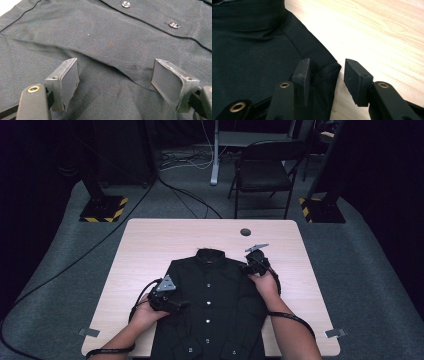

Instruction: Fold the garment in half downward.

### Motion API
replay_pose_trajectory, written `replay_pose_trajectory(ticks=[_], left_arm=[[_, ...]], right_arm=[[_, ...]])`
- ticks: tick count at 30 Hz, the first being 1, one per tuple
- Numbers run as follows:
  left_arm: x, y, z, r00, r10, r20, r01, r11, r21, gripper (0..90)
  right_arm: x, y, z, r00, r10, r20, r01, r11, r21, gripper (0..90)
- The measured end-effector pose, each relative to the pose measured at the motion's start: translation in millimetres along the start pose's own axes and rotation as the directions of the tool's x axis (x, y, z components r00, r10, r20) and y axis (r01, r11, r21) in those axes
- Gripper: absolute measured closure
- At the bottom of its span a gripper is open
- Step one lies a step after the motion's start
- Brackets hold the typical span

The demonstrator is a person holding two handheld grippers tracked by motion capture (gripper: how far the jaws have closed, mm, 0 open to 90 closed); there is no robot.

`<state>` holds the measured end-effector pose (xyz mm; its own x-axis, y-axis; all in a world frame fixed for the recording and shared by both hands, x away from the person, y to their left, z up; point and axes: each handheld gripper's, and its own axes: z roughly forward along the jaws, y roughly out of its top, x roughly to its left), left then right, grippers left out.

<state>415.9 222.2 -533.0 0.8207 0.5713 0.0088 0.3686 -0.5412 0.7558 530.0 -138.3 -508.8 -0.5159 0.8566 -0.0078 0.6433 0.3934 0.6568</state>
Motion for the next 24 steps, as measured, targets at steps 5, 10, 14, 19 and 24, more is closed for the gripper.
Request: replay_pose_trajectory(ticks=[5, 10, 14, 19, 24], left_arm=[[0.5, 0.1, -0.1, 1.0000, -0.002, 0.002, 0.002, 1.0000, 0.000, 21.5], [2.2, 1.2, -0.5, 0.9999, -0.008, 0.013, 0.008, 0.9999, 0.007, 21.5], [8.8, 4.4, -3.2, 0.9984, -0.052, 0.021, 0.052, 0.9985, 0.016, 23.2], [20.2, 6.9, -7.7, 0.9952, -0.097, 0.009, 0.097, 0.9952, 0.002, 23.8], [28.5, 10.4, -9.2, 0.9937, -0.112, -0.012, 0.112, 0.9937, 0.002, 25.1]], right_arm=[[-2.5, -1.8, 2.5, 0.9995, 0.029, -0.015, -0.029, 0.9996, -0.001, 54.8], [-3.3, -2.2, 3.0, 0.9994, 0.030, -0.016, -0.030, 0.9995, -0.007, 54.9], [-2.5, -3.3, 3.2, 0.9995, 0.031, -0.009, -0.031, 0.9994, -0.017, 55.5], [-2.1, -4.2, 3.2, 0.9995, 0.029, -0.008, -0.030, 0.9993, -0.024, 56.4], [-2.1, -3.8, 3.4, 0.9996, 0.028, -0.008, -0.028, 0.9993, -0.023, 56.6]])
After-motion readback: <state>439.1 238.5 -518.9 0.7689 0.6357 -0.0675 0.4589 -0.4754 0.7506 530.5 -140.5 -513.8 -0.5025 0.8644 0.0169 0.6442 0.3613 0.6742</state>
